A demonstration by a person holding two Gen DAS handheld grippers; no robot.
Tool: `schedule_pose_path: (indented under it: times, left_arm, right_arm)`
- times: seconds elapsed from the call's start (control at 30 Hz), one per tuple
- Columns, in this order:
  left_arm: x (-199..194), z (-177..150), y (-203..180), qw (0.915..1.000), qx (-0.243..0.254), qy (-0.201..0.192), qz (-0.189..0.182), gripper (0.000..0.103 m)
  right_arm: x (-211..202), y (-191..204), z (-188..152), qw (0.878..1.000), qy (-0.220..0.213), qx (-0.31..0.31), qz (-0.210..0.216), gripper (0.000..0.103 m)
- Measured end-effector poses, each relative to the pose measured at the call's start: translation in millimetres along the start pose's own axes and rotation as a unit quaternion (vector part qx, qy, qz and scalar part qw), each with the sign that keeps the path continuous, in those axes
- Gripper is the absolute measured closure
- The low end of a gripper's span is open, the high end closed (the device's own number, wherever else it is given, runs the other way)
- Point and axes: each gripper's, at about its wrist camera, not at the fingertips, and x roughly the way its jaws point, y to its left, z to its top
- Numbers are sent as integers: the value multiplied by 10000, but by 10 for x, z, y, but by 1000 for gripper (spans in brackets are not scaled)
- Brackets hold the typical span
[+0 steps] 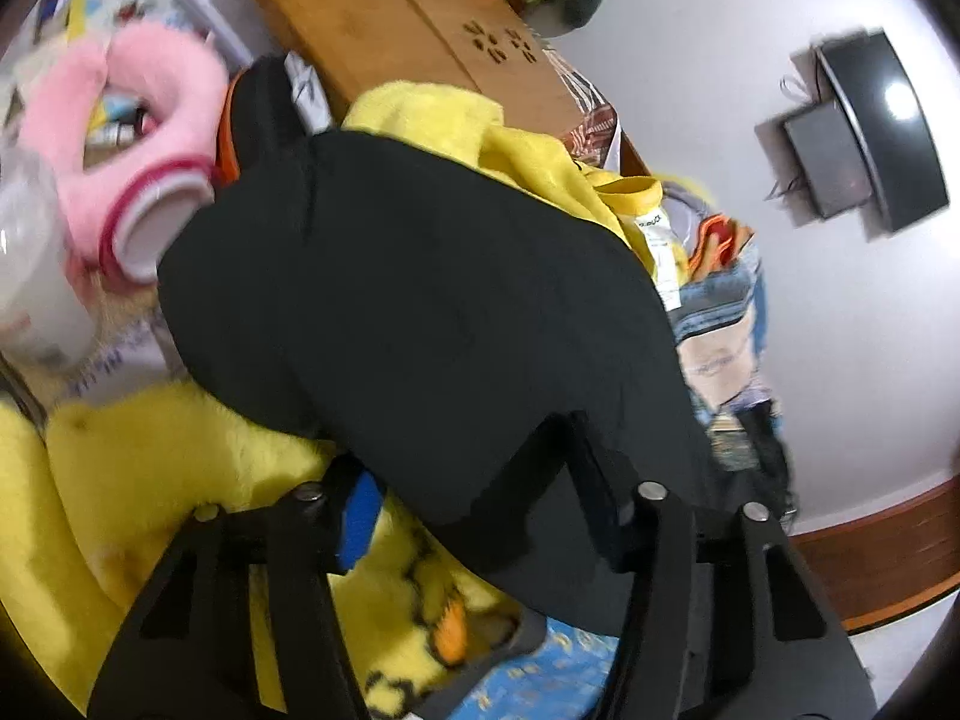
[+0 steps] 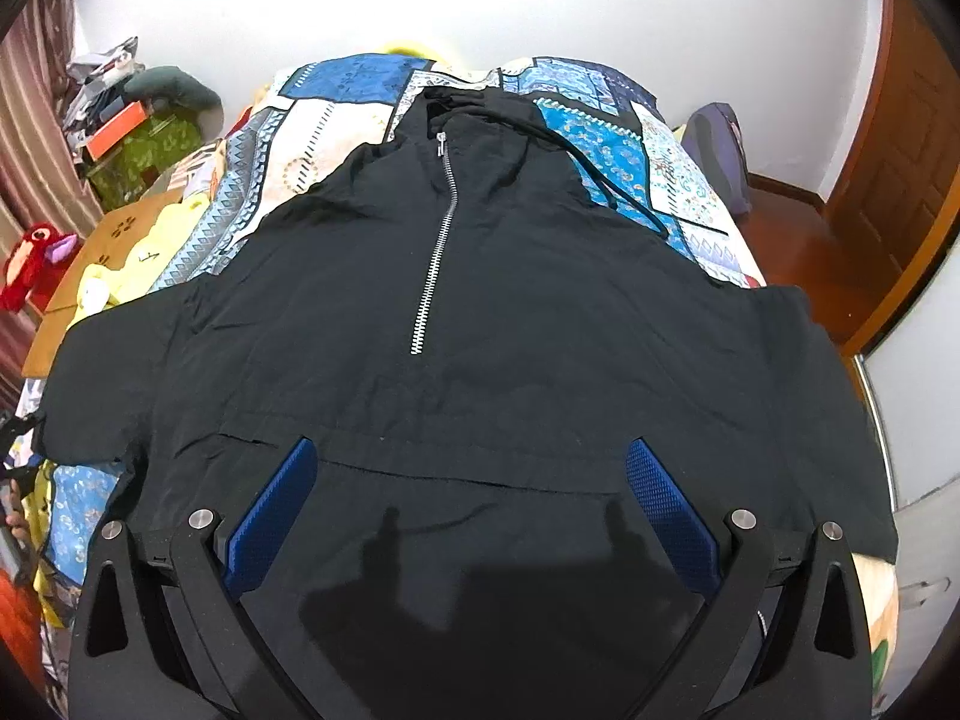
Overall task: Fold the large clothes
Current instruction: 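Grasp the jacket sleeve with the left gripper and lift it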
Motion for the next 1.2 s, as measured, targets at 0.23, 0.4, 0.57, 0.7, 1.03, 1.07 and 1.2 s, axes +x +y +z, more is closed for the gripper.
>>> schedule_pose_path:
  times: [0.23,0.4,0.57,0.7,1.03,1.07,1.2]
  left_arm:
    - [-310,7,-639,9822,1435,-800,913,82]
    - [-588,30,-1384,9675,2193,-1178,441,91]
    - [-885,-69,-2194,9556,2517,-1392,-648,95]
    - [-948,-275,-2824,9443,2802,-1341,-1087,95]
    - [-487,-1251,-4064,9117,3812,-785,-1318,95]
    - [-420,-1360,-4137,9092,3882,-698,-1336,95]
    - [-108,-1847,-4345,8974,4201,-199,-1332,95]
  right_arm:
    - [-101,-118,17,9999,-95,57,-27,1]
    - [-213,-264,71,9993,-335,105,-153,1]
    - [-320,-430,85,9985,-503,153,-120,1]
    - [-360,-553,72,9982,-555,196,-84,1]
    - [-463,-899,-33,9977,-623,277,4,1]
    - [-475,-936,-39,9975,-638,295,18,1]
    - [-510,-1078,-41,9972,-665,355,5,1]
